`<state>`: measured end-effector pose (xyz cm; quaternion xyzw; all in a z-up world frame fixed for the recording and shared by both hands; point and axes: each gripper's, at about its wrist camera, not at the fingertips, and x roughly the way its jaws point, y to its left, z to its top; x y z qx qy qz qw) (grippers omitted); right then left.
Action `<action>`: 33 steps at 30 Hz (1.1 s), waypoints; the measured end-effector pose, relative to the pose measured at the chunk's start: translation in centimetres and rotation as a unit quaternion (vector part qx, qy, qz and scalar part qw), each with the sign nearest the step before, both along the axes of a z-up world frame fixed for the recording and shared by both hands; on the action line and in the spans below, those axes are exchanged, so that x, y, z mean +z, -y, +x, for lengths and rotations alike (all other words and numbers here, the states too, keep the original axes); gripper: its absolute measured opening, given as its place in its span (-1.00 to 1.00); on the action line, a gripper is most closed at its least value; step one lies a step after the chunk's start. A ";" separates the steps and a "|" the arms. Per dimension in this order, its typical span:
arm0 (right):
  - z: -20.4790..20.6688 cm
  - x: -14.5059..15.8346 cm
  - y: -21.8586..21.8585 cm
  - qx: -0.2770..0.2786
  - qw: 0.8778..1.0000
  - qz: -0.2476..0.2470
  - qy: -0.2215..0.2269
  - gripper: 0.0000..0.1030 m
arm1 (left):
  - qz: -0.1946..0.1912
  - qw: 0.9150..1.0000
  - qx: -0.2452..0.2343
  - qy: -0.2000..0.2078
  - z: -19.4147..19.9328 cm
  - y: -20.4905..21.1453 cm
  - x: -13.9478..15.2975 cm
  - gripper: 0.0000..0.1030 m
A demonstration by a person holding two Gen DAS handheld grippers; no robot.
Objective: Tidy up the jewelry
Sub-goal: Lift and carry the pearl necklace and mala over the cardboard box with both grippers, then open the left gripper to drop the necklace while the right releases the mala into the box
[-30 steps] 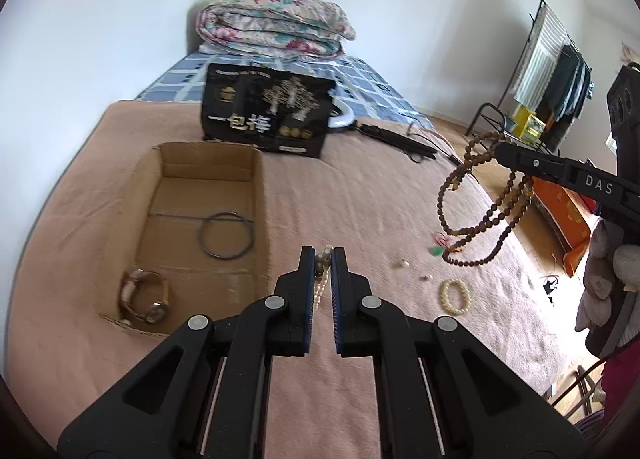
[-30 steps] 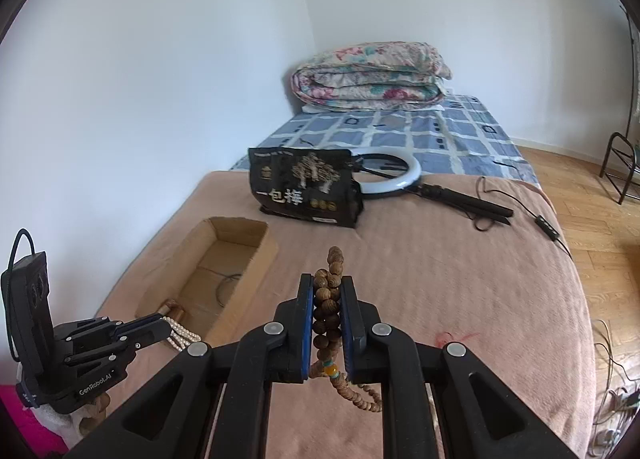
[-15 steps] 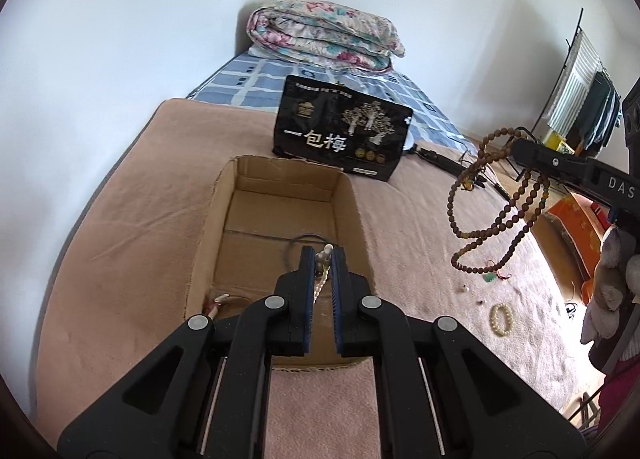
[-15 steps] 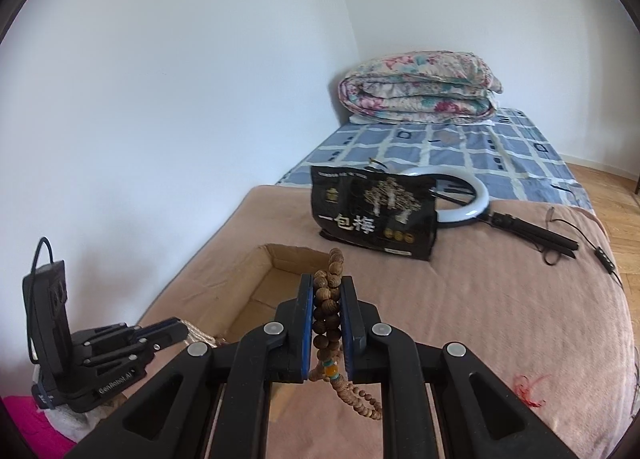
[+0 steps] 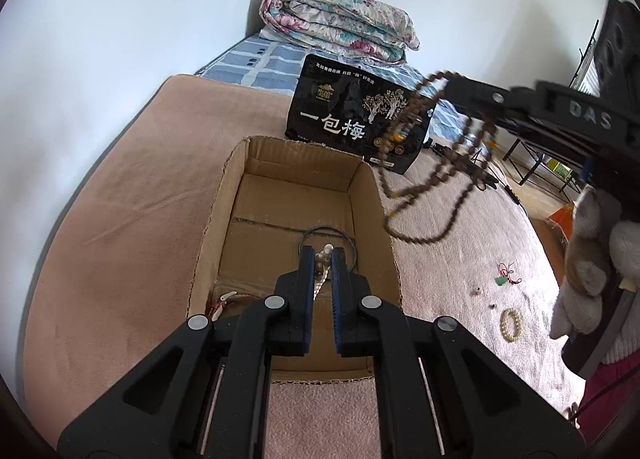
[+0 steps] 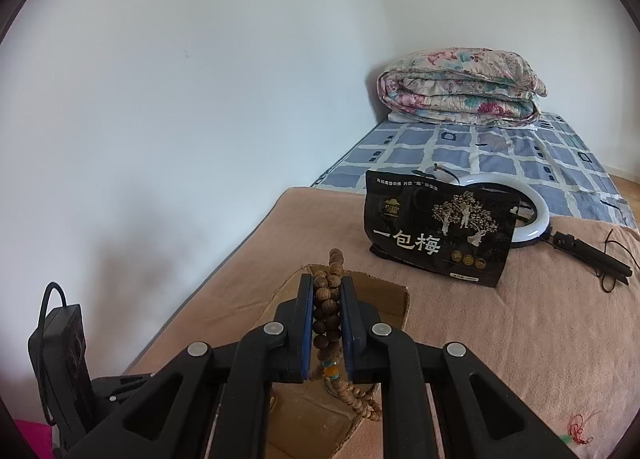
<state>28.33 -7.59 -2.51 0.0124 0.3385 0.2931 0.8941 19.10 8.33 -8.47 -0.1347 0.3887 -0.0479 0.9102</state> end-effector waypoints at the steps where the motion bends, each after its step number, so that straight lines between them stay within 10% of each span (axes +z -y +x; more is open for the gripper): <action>1: 0.3 -0.2 -0.4 0.002 1.000 0.000 -0.002 -0.81 | -0.001 1.000 -0.001 -0.002 0.0 0.0 -0.1 -0.89; 16: 3.9 -5.2 -3.1 0.009 0.999 -0.017 -0.049 -0.79 | 0.001 1.000 -0.018 -0.016 1.3 1.4 -1.5 -0.89; 21: 4.0 -5.6 -3.0 0.003 0.998 -0.024 -0.054 -0.34 | 0.010 1.000 -0.018 -0.012 1.2 1.7 -1.5 -0.89; 24: 4.0 -5.6 -2.8 -0.004 0.998 -0.033 -0.053 -0.29 | 0.016 1.000 -0.013 -0.010 1.1 1.9 -1.3 -0.34; 33: 3.1 -4.4 -1.9 -0.019 0.998 -0.042 -0.043 -0.16 | 0.026 1.000 -0.005 0.013 -0.1 2.4 0.4 -0.30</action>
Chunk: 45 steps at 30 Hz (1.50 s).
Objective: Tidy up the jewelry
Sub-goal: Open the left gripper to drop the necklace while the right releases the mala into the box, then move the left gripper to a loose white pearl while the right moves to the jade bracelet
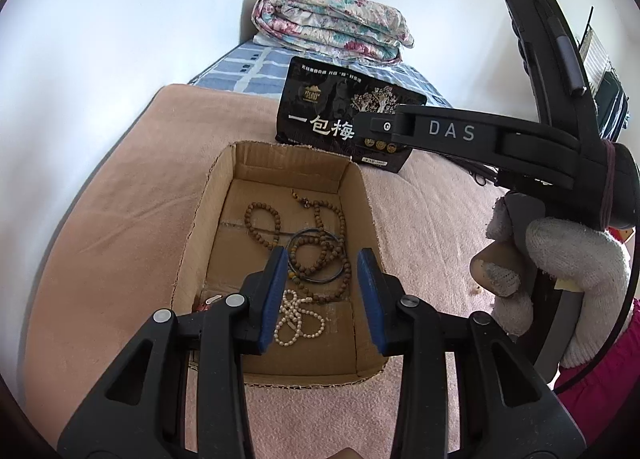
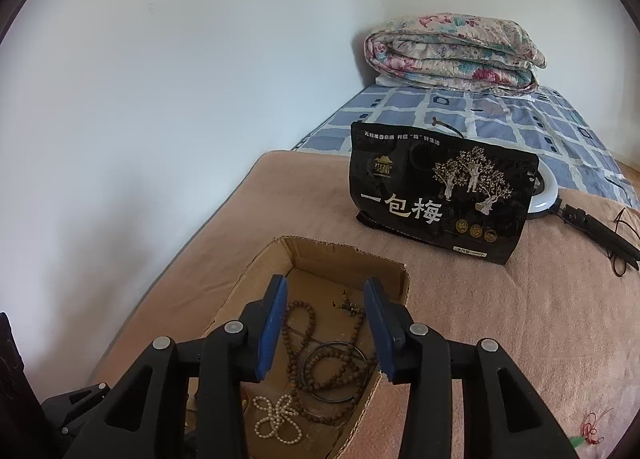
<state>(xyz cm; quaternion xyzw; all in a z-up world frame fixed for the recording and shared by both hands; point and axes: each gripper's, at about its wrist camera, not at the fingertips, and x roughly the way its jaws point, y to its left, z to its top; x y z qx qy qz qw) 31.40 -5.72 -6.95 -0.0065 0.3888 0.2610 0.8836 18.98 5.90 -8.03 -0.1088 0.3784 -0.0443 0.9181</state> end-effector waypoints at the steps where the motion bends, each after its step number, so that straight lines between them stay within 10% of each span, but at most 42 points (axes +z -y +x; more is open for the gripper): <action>1: -0.2 0.3 0.2 -0.001 1.000 -0.001 0.003 -0.14 | 0.002 1.000 -0.001 0.002 -0.2 0.1 0.2 -0.30; 25: -5.6 7.4 10.2 -0.062 0.996 0.000 0.060 0.00 | 0.031 0.997 -0.044 0.058 -3.4 7.5 4.9 -0.30; 45: -9.6 8.1 27.6 -0.183 0.981 -0.012 0.062 0.38 | 0.023 0.992 -0.118 0.038 -3.7 15.9 3.0 -0.30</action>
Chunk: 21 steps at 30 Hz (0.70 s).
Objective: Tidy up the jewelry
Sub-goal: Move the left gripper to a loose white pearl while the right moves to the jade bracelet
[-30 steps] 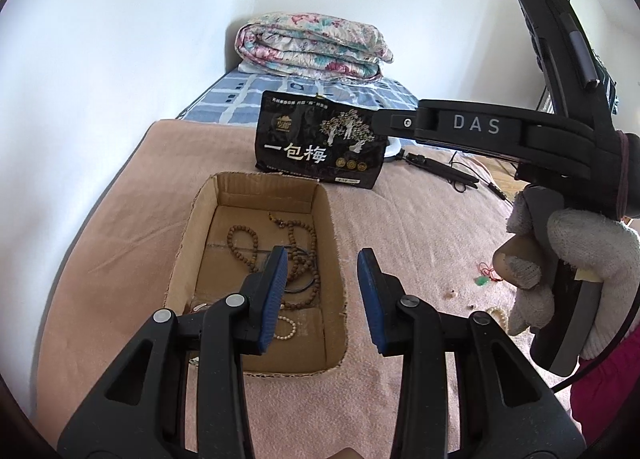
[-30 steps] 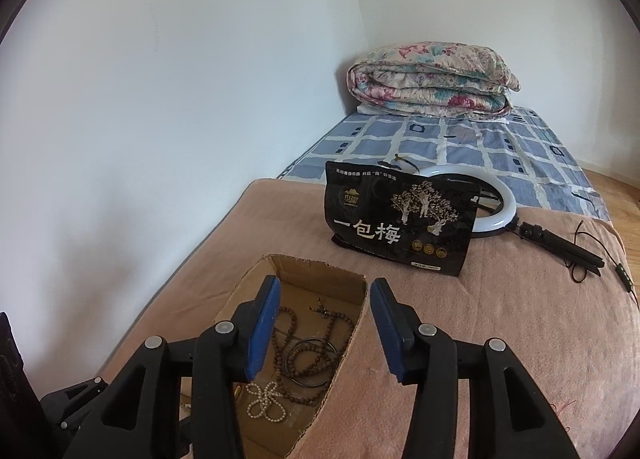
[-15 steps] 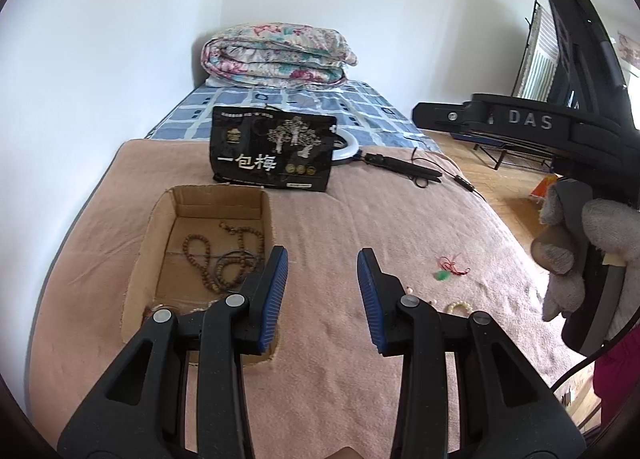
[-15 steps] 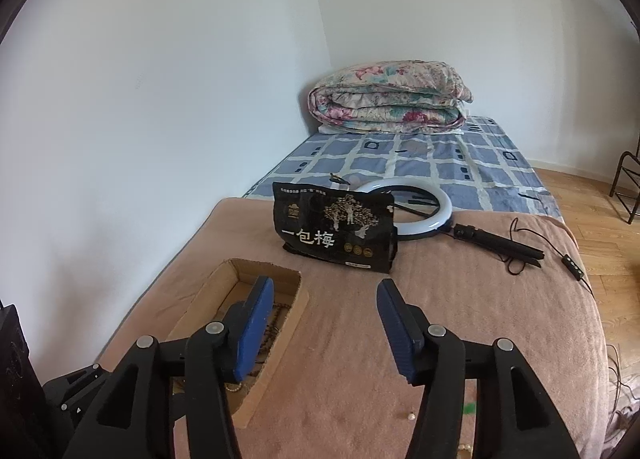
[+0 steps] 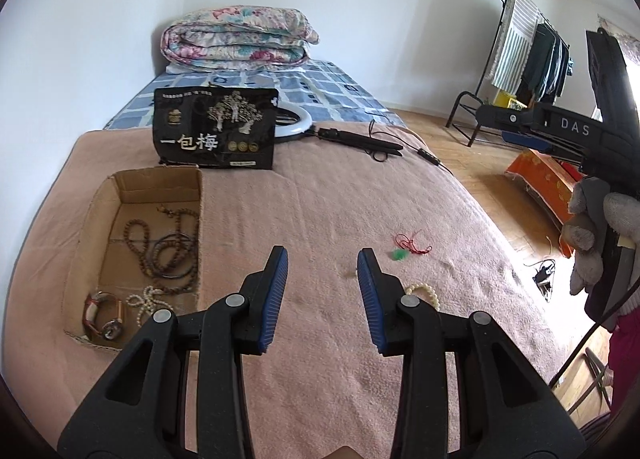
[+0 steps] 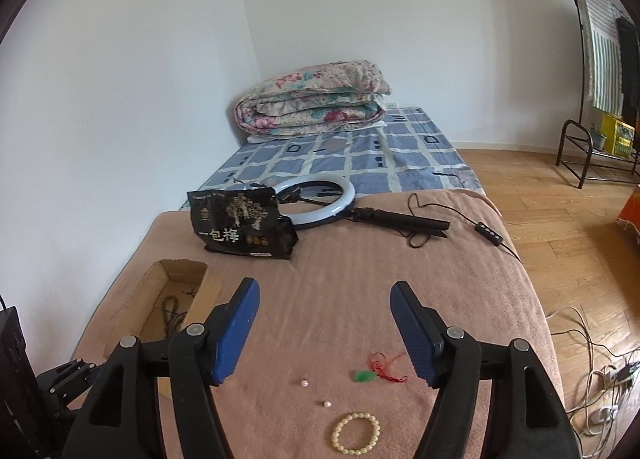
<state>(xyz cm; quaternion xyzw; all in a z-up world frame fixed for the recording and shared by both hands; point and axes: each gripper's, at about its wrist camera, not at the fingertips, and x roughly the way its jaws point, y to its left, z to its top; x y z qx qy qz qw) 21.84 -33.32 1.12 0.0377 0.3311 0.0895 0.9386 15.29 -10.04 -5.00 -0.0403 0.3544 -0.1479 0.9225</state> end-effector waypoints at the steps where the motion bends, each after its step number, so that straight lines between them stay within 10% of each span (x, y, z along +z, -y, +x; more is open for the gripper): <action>1: 0.0 -0.4 0.8 -0.005 1.000 -0.001 -0.004 0.39 | 0.001 1.000 -0.002 -0.002 0.1 0.3 -0.2 -0.30; 21: -0.6 -10.0 5.3 0.017 0.992 -0.031 -0.117 0.39 | 0.006 0.998 -0.032 -0.056 4.6 4.1 -6.6 -0.30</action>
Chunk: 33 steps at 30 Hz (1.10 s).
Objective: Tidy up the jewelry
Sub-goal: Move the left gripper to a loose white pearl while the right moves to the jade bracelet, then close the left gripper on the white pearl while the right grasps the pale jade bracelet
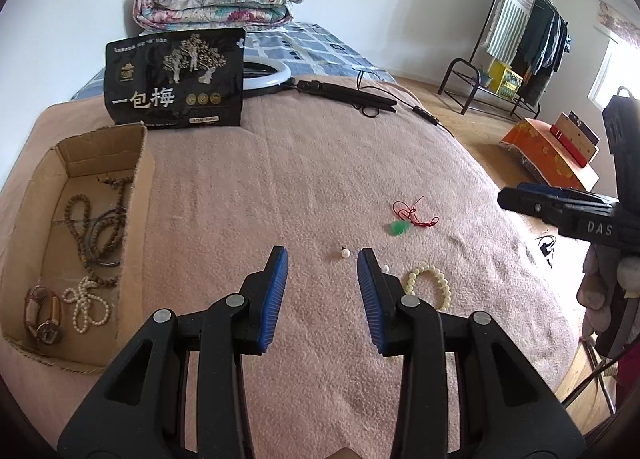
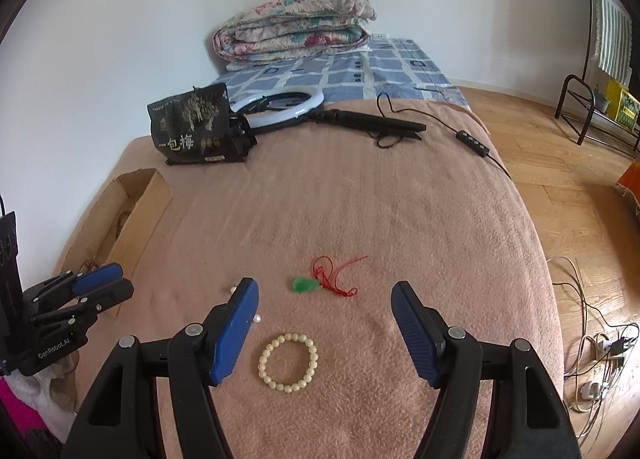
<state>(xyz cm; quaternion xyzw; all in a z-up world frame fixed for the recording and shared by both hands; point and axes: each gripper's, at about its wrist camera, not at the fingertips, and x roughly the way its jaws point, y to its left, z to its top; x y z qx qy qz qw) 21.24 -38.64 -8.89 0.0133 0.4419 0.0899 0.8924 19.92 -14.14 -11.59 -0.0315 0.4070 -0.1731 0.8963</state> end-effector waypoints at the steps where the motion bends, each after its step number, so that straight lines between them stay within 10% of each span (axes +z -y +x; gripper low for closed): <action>1: -0.1 -0.5 0.1 0.002 1.000 -0.004 -0.006 0.39 | 0.001 1.000 -0.003 -0.003 0.3 0.3 -0.5 -0.30; 33: -0.5 -9.8 -0.7 0.028 0.994 -0.010 -0.103 -0.06 | 0.023 0.998 -0.019 -0.051 5.9 5.8 -8.5 -0.30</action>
